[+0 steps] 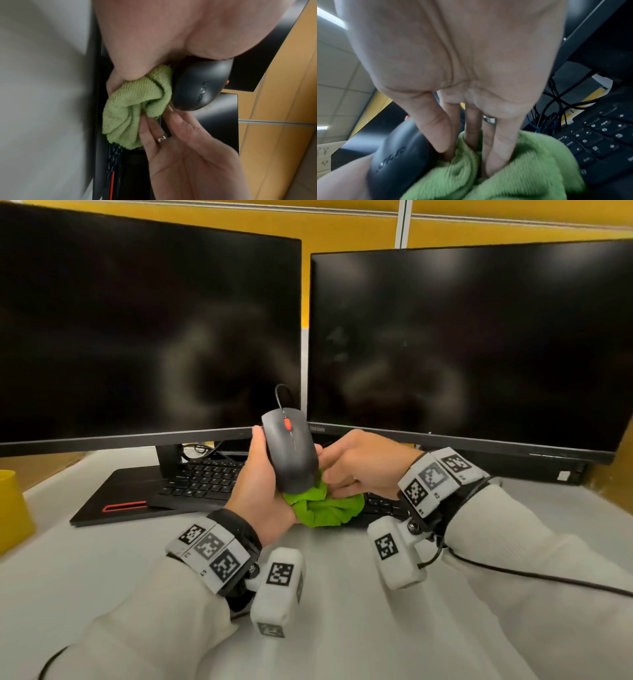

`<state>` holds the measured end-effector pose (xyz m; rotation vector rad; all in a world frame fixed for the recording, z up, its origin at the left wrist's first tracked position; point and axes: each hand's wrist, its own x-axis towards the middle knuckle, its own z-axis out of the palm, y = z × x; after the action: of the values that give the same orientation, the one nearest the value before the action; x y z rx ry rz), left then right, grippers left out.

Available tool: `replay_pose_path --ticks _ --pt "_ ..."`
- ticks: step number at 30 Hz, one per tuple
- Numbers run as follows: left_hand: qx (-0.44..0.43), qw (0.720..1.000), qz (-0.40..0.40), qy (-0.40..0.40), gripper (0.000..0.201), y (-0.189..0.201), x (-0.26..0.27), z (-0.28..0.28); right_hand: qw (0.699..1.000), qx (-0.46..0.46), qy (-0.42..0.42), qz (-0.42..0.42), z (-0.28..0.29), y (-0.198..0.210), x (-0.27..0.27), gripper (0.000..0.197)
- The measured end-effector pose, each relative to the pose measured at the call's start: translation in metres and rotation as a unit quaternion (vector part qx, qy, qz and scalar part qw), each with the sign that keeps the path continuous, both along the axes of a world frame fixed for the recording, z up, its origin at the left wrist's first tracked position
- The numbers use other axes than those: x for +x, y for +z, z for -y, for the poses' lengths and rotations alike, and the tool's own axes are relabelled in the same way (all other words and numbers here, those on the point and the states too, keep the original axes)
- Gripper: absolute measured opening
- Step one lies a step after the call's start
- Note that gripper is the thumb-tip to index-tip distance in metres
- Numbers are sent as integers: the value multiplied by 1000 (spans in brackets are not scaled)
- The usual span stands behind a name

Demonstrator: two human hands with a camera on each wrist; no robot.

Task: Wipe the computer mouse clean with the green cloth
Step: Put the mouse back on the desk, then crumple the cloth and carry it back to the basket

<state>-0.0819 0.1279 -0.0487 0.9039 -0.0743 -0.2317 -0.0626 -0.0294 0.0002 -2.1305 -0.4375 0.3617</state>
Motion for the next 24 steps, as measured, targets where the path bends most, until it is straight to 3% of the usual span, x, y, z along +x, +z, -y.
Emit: replay_pose_path --ticks 3,6,9,11,16,19,22,24 --pt "-4 999 2 33 94 -2 1 1 980 -55 -107 156 6 11 2 15" --pt "-8 998 -4 65 85 -3 5 0 945 15 -186 268 7 14 -3 21" --pt "11 999 6 51 80 -4 3 1 962 5 -120 246 -3 9 -19 65" --pt "22 999 20 32 80 -4 -2 2 964 -18 -99 246 -14 2 -25 83" --pt "46 998 49 -20 74 -5 -5 2 951 -34 -139 275 -24 -4 -26 79" --pt "82 994 58 -47 81 -5 -3 1 948 -45 -156 272 -16 0 -28 78" --pt "100 993 55 -36 89 -5 1 -4 955 -65 -180 225 5 6 -28 78" --pt "105 993 45 0 84 -5 3 -5 954 -94 -204 197 26 8 -26 74"
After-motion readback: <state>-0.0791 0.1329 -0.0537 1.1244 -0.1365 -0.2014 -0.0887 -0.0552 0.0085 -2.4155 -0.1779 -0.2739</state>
